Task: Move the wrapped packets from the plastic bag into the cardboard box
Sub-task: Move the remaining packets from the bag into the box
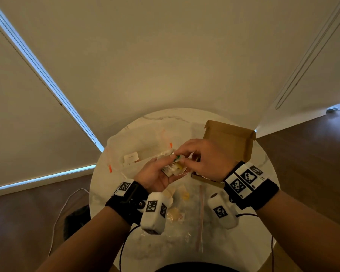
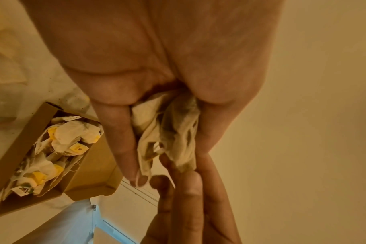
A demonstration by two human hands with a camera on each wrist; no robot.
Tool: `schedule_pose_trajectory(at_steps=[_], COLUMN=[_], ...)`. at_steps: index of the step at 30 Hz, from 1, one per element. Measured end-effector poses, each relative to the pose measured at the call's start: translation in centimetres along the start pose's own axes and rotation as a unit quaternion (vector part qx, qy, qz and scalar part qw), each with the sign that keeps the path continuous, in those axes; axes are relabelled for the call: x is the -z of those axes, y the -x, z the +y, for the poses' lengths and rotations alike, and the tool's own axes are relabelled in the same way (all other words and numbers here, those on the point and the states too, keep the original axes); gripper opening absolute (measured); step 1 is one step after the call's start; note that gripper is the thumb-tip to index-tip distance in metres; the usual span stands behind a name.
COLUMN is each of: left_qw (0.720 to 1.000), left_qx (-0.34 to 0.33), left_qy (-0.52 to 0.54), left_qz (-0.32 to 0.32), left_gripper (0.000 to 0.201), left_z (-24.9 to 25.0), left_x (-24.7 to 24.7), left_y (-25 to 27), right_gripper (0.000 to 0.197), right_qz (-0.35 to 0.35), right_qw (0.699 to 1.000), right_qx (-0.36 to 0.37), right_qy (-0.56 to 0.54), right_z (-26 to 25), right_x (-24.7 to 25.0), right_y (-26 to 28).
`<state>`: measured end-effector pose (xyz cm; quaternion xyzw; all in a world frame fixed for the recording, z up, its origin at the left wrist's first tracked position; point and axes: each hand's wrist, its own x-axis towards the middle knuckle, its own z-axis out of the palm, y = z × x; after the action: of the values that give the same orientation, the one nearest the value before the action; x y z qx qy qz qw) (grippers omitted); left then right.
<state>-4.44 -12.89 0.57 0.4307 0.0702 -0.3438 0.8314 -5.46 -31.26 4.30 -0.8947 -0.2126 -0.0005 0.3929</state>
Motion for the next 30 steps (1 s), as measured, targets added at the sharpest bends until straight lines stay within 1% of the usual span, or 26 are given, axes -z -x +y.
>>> schedule_pose_trajectory(at_steps=[3, 6, 9, 10, 12, 14, 17, 19, 22, 25, 26, 29, 30], left_qw=[1.0, 0.999, 0.998, 0.997, 0.997, 0.998, 0.997, 0.998, 0.997, 0.996, 0.995, 0.996, 0.996], left_qx=[-0.005, -0.007, -0.004, -0.002, -0.001, -0.003, -0.002, 0.007, 0.009, 0.01, 0.012, 0.01, 0.006], left_qy=[0.006, -0.007, -0.038, -0.044, -0.044, -0.034, -0.036, -0.035, -0.024, -0.032, -0.037, -0.041, -0.048], left_qz=[-0.015, -0.031, -0.052, -0.056, -0.057, -0.058, -0.062, -0.061, -0.071, -0.088, -0.089, -0.077, -0.07], left_gripper=[0.043, 0.036, 0.045, 0.044, 0.034, 0.03, 0.036, 0.044, 0.053, 0.066, 0.064, 0.042, 0.038], left_z=[0.2, 0.4, 0.4, 0.4, 0.3, 0.3, 0.4, 0.5, 0.5, 0.3, 0.2, 0.1, 0.1], left_x=[0.0, -0.1, -0.3, -0.3, -0.3, -0.2, -0.1, -0.3, -0.3, 0.0, 0.2, 0.7, 0.8], left_y=[0.1, 0.2, 0.3, 0.3, 0.3, 0.3, 0.4, 0.3, 0.1, 0.1, 0.1, -0.1, -0.1], right_gripper=[0.027, 0.024, 0.018, 0.018, 0.018, 0.022, 0.035, 0.03, 0.018, 0.012, 0.01, 0.012, 0.012], right_qz=[-0.007, -0.009, 0.009, 0.013, 0.012, 0.003, -0.029, -0.038, -0.001, 0.074, 0.091, 0.116, 0.123], right_qw=[1.0, 0.998, 0.998, 0.998, 0.998, 0.998, 0.997, 0.995, 0.997, 0.997, 0.995, 0.992, 0.991], right_qx=[0.026, 0.048, 0.058, 0.058, 0.054, 0.053, 0.05, 0.051, 0.048, -0.004, -0.022, -0.051, -0.06], right_qy=[0.011, 0.025, 0.021, 0.021, 0.025, 0.028, 0.054, 0.071, 0.056, 0.028, 0.028, 0.015, 0.007], right_z=[0.3, 0.5, 0.5, 0.5, 0.5, 0.4, 0.1, 0.1, 0.2, 0.1, 0.1, -0.1, -0.1], right_x=[0.1, -0.1, -0.2, -0.3, -0.4, -0.3, -0.1, -0.1, -0.2, 0.4, 0.8, 2.1, 2.4], right_y=[0.1, 0.1, -0.1, -0.2, -0.1, 0.1, 0.1, 0.0, -0.2, -0.4, -0.4, -0.5, -0.5])
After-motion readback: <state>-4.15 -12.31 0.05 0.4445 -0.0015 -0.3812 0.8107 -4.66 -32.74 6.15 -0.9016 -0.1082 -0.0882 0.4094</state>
